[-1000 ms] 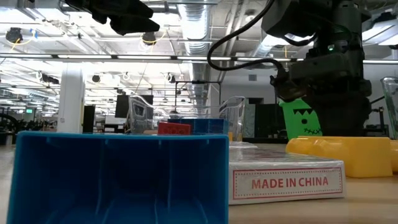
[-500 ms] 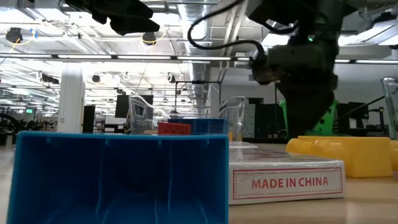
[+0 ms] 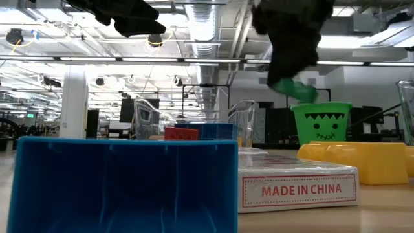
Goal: Pick & Place Toys
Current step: Put the green game piece into the top transparent bin
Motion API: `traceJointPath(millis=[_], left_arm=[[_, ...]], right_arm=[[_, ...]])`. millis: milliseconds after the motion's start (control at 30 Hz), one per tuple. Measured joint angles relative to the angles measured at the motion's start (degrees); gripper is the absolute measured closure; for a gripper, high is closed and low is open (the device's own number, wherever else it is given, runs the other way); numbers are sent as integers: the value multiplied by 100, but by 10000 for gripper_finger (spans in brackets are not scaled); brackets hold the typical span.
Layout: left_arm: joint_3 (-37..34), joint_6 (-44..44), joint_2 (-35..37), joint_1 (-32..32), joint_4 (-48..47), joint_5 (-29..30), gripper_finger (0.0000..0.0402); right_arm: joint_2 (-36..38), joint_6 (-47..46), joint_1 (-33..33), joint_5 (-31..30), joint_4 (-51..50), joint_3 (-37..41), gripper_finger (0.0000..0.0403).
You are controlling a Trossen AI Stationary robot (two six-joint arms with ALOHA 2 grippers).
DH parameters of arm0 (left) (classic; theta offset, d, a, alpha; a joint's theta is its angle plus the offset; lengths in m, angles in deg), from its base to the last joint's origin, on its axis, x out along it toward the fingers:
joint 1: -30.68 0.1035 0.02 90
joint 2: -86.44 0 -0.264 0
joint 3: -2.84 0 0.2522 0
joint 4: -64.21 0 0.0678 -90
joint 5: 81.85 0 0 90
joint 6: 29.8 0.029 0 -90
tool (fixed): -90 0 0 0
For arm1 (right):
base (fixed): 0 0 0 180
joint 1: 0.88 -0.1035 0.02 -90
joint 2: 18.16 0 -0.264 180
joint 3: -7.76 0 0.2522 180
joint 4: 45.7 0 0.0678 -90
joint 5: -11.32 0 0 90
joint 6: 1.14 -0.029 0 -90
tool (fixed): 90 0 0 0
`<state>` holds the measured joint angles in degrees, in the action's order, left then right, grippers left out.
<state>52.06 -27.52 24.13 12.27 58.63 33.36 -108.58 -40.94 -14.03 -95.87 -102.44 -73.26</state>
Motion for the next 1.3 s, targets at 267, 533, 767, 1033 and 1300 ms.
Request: traceJointPath(millis=[267, 533, 767, 1033, 1300], left_arm=[[0, -2, 0, 0, -6, 0, 112], [0, -2, 2, 0, -9, 0, 112], [0, -2, 2, 0, -28, 0, 112], [2, -82, 2, 0, -80, 0, 112], [2, -109, 2, 0, -201, 0, 112]], right_arm=[[609, 1494, 675, -244, 738, -7, 271], [468, 2813, 1532, -214, 2065, -10, 265], [223, 3417, 2133, 67, 2817, 18, 266], [-712, 3726, 2525, 238, 3572, 6, 266], [-1319, 3703, 2855, 407, 3877, 9, 266]])
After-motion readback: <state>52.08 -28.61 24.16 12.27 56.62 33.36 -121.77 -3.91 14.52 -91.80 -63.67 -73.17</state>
